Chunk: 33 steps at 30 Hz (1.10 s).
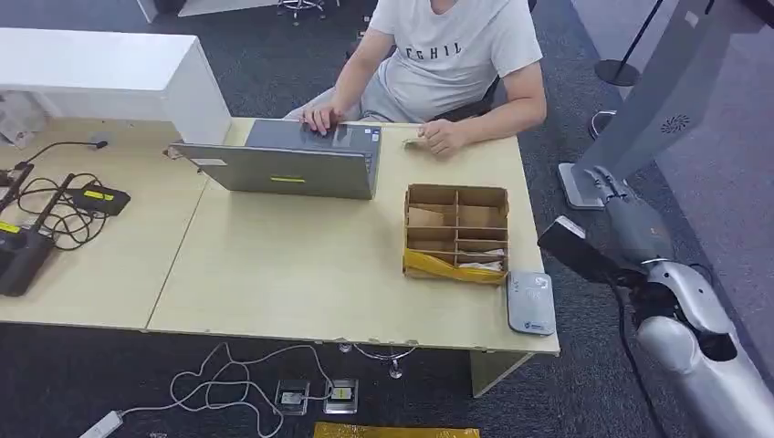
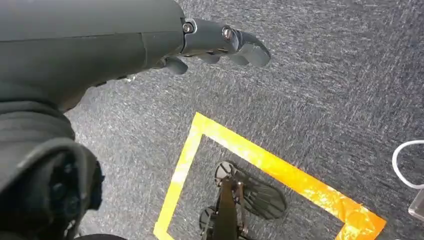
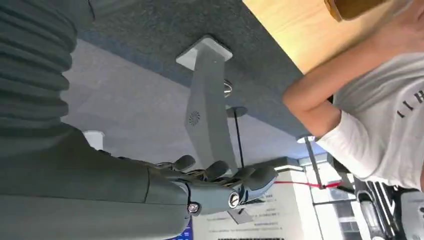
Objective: Pass the card to the sensor for recognition and then transmit it.
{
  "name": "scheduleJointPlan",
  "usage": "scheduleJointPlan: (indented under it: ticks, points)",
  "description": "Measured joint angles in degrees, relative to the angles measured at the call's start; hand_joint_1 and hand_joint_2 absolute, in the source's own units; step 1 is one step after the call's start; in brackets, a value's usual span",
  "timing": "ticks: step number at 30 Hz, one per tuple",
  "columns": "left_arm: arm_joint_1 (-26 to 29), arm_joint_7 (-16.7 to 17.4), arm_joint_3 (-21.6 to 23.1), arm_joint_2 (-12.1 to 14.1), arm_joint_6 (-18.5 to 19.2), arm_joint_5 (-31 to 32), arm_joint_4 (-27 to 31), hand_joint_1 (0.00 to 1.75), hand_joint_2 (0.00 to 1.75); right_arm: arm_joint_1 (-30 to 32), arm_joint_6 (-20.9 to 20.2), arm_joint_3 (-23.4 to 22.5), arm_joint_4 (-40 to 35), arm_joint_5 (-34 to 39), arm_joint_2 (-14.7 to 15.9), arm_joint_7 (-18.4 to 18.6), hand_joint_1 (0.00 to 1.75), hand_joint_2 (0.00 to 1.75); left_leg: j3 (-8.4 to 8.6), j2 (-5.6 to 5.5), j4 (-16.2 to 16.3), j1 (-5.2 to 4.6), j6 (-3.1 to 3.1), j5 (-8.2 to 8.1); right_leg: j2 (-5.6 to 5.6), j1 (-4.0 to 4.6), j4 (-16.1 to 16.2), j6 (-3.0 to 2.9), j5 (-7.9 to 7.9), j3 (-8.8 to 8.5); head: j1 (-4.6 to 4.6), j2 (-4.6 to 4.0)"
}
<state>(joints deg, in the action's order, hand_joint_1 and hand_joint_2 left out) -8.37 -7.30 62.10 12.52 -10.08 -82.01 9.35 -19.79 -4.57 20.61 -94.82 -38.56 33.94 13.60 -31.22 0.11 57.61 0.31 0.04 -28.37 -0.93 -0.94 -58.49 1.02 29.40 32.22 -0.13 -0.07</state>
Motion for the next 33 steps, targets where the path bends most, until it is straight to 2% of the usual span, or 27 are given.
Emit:
scheduleJointPlan:
  ticks: [6,14,26,33]
  points:
    - [-0.01,0.0,-0.02,-0.02,-0.24,-0.04,0.0,0.0,0.0,1.17,0.66,0.13,-3.56,-1.85,2.03,1.31,0.0,1.75,-0.01,-0.01,0.0,0.0,0.0,0.0,0.01,0.0,0.0,0.0,0.0,0.0,-0.02,0.0]
    - [-0.03,0.02,-0.02,-0.24,-0.42,-0.07,0.0,0.0,0.0,3.72,5.47,1.66,-3.67,-6.06,1.6,1.57,0.0,1.75,-0.06,-0.02,-0.02,0.0,0.0,-0.01,-0.01,0.0,0.0,0.0,0.01,0.0,-0.02,0.0]
    - [-0.18,0.02,-0.02,-0.48,-0.68,-0.37,0.0,0.0,0.0,2.08,12.99,4.22,4.51,-1.81,-4.04,1.33,0.0,1.75,-0.07,-0.02,-0.02,0.03,-0.01,0.01,-0.04,0.03,-0.01,0.0,0.01,0.0,-0.02,0.02]
    - [-0.18,0.02,-0.02,-0.61,-0.77,-0.35,0.0,0.0,0.0,1.7,13.64,4.52,6.75,-2.25,-6.42,1.77,0.0,1.75,-0.09,-0.03,-0.02,0.03,-0.01,0.0,-0.05,0.03,-0.01,-0.01,0.01,0.0,0.0,0.0]
